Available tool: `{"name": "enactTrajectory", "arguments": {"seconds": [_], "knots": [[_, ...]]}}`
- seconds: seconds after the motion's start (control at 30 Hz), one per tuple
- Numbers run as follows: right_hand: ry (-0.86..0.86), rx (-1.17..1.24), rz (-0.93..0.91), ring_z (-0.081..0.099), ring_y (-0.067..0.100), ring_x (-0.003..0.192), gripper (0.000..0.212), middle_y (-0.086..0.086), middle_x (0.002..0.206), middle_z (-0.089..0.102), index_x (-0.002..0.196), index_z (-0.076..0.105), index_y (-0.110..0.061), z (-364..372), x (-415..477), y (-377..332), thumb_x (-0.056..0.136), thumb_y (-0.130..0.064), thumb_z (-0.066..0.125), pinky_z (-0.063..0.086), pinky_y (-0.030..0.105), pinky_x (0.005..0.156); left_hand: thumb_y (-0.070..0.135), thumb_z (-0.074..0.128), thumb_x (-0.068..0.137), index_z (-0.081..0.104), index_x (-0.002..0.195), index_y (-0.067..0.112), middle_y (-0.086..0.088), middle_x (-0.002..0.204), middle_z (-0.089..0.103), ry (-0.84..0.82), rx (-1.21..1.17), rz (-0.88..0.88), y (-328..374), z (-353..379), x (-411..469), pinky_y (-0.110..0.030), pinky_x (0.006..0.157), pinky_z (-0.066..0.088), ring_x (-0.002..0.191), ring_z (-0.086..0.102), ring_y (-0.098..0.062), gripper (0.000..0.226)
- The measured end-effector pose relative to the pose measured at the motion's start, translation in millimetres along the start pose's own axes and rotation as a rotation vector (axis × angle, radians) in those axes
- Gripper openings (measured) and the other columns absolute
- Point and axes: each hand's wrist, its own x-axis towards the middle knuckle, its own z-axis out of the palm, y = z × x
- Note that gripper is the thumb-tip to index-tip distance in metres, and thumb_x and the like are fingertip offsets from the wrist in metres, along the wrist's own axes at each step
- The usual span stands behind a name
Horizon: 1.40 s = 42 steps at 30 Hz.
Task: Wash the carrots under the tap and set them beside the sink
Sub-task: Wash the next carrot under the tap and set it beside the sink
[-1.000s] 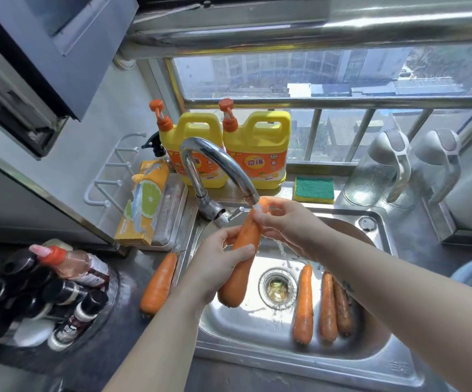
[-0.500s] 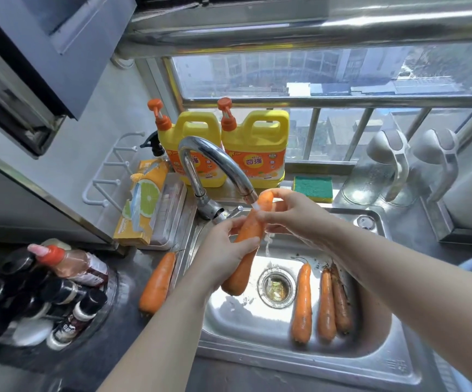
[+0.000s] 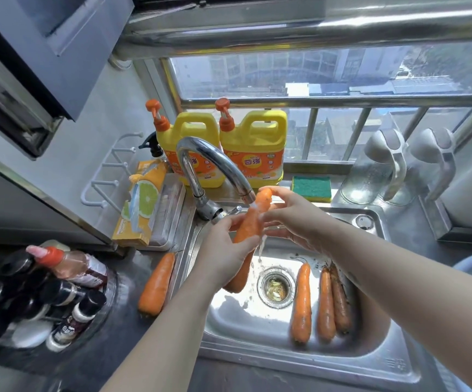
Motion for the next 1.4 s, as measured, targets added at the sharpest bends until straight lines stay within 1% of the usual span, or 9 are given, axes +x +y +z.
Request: {"name": "enactTrajectory", "arguments": {"seconds": [0.1, 0.27, 0.43, 0.57, 0.8, 0.97, 1.1, 1.2, 1.4], "knots": [[0.012, -0.008, 0.009, 0.067, 0.030, 0.098, 0.052, 0.015, 0.103, 0.068, 0.123, 0.058, -0.027, 2.4, 1.9, 1.6, 0.082, 0.003, 0.067, 0.051, 0.056, 0.101, 0.026, 0.075, 0.088, 0.058, 0.134, 0.028, 0.008, 0.120, 0.065, 0.019, 0.004, -0.011, -0.5, 0.6, -1.0, -0.030, 0.084, 0.054, 0.101, 0.067, -0.012, 0.049], [0.036, 0.029, 0.011, 0.069, 0.039, 0.106, 0.053, 0.023, 0.113, 0.067, 0.123, 0.058, -0.024, 7.1, 3.8, 3.0, 0.075, -0.003, 0.068, 0.054, 0.058, 0.096, 0.027, 0.076, 0.088, 0.057, 0.134, 0.027, 0.007, 0.122, 0.065, 0.035, 0.033, -0.006, -2.1, 0.2, -0.6, -0.036, 0.092, 0.054, 0.106, 0.065, -0.013, 0.050], [-0.015, 0.045, 0.013, 0.069, 0.039, 0.108, 0.050, 0.026, 0.116, 0.067, 0.123, 0.058, -0.021, 2.7, 5.0, 6.9, 0.080, 0.001, 0.067, 0.053, 0.057, 0.098, 0.026, 0.075, 0.088, 0.057, 0.132, 0.029, 0.011, 0.117, 0.064, 0.019, 0.036, -0.005, -2.9, -1.3, -0.9, -0.027, 0.081, 0.052, 0.103, 0.065, -0.011, 0.047], [0.077, 0.049, -0.040, 0.072, 0.038, 0.100, 0.038, 0.021, 0.108, 0.071, 0.118, 0.060, -0.015, 5.0, 4.5, 11.7, 0.084, -0.011, 0.079, 0.057, 0.055, 0.093, 0.024, 0.074, 0.089, 0.058, 0.132, 0.029, 0.011, 0.115, 0.065, 0.005, 0.079, 0.024, -4.0, 3.4, -1.3, -0.019, 0.071, 0.046, 0.099, 0.065, -0.010, 0.046], [-0.050, -0.002, -0.018, 0.073, 0.032, 0.099, 0.046, 0.027, 0.114, 0.068, 0.126, 0.058, -0.017, -4.0, 1.1, 13.2, 0.087, 0.003, 0.072, 0.057, 0.045, 0.095, 0.021, 0.076, 0.087, 0.058, 0.127, 0.032, 0.009, 0.118, 0.065, -0.033, -0.012, -0.042, -14.0, 0.0, 0.7, -0.030, 0.085, 0.054, 0.102, 0.066, -0.010, 0.045], [0.118, -0.113, -0.094, 0.075, 0.024, 0.079, 0.032, 0.011, 0.089, 0.076, 0.111, 0.065, -0.010, 2.9, 3.0, 21.9, 0.085, -0.022, 0.080, 0.061, 0.041, 0.086, 0.023, 0.076, 0.086, 0.060, 0.125, 0.034, 0.010, 0.114, 0.068, -0.057, -0.039, -0.052, -19.8, 7.0, -0.5, -0.040, 0.092, 0.056, 0.102, 0.069, -0.013, 0.044], [-0.010, -0.023, -0.054, 0.073, 0.021, 0.076, 0.025, 0.015, 0.090, 0.075, 0.113, 0.064, -0.005, -2.5, 1.6, 21.0, 0.092, -0.018, 0.071, 0.059, 0.037, 0.083, 0.020, 0.079, 0.084, 0.061, 0.128, 0.028, 0.007, 0.121, 0.067, -0.087, -0.098, -0.087, -27.8, 2.2, 1.8, -0.045, 0.094, 0.056, 0.103, 0.069, -0.016, 0.048], [-0.022, -0.065, -0.060, 0.071, 0.024, 0.086, 0.035, 0.021, 0.099, 0.072, 0.120, 0.059, -0.009, 2.8, 2.5, 26.1, 0.088, -0.004, 0.074, 0.057, 0.045, 0.094, 0.018, 0.078, 0.086, 0.061, 0.128, 0.027, 0.007, 0.121, 0.066, -0.093, -0.139, -0.103, -33.6, 1.1, 2.5, -0.048, 0.094, 0.057, 0.103, 0.069, -0.018, 0.046], [0.059, -0.072, -0.085, 0.073, 0.029, 0.087, 0.028, 0.019, 0.096, 0.075, 0.110, 0.062, -0.003, 3.3, 4.2, 30.5, 0.093, -0.022, 0.072, 0.052, 0.054, 0.101, 0.022, 0.080, 0.082, 0.062, 0.128, 0.028, 0.004, 0.122, 0.067, -0.126, -0.147, -0.090, -34.5, -0.6, 6.5, -0.050, 0.095, 0.056, 0.106, 0.069, -0.019, 0.050]]}}
